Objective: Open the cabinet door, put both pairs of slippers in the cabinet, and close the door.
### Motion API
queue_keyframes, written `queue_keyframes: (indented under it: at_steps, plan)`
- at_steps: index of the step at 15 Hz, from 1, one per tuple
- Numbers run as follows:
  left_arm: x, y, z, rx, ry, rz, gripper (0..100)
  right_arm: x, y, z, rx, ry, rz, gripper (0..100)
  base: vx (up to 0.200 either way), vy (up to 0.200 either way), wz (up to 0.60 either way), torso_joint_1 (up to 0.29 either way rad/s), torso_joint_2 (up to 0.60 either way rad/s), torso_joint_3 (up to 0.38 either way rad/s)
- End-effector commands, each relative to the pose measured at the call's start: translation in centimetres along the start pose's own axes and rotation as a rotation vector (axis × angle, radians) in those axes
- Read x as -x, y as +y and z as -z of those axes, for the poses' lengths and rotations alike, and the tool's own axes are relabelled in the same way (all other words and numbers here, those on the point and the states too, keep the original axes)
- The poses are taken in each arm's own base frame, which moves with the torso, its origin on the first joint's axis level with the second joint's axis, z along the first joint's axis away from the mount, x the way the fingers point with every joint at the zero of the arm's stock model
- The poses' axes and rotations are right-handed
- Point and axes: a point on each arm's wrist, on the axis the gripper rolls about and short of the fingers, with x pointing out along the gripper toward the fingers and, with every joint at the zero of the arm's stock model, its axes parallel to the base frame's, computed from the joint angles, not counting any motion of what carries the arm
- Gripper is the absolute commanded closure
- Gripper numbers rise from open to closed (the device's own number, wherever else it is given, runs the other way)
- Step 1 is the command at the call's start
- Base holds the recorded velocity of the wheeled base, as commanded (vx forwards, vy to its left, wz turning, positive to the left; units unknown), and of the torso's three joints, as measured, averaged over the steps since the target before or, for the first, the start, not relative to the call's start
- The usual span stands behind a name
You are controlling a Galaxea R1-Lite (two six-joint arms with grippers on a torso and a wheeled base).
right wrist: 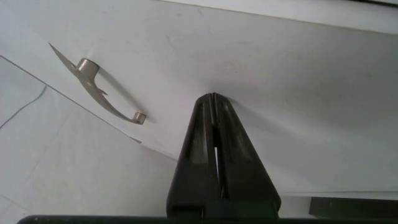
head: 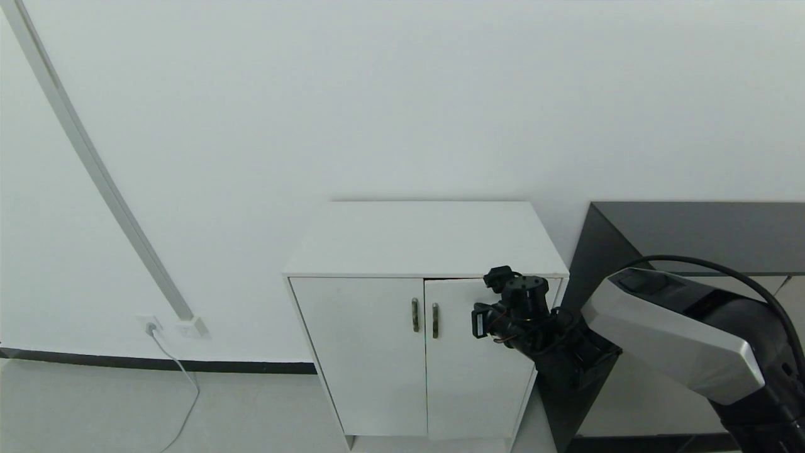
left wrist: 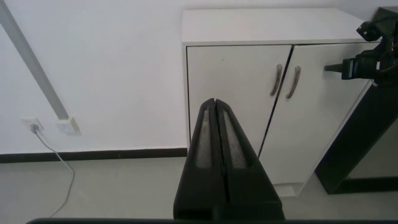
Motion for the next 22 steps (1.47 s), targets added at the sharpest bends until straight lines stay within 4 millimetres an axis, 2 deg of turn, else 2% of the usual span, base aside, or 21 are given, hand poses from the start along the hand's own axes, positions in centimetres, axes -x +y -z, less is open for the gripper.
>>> queue_keyframes:
  at_steps: [1, 18, 22]
  plan:
    - [0.0, 0.0, 0.0, 0.0, 0.001, 0.0, 100, -0.2, -0.2, 0.1, -0.001, 0.004, 0.005, 100, 0.0, 0.0, 0.0, 0.0, 0.0, 0.0]
    - [0.0, 0.0, 0.0, 0.0, 0.001, 0.0, 100, -0.9, -0.4, 0.5, -0.002, 0.003, 0.013, 100, 0.0, 0.0, 0.0, 0.0, 0.0, 0.0]
    - [0.0, 0.0, 0.0, 0.0, 0.001, 0.0, 100, -1.6, -0.9, 0.6, -0.008, 0.0, 0.026, 100, 0.0, 0.0, 0.0, 0.0, 0.0, 0.0]
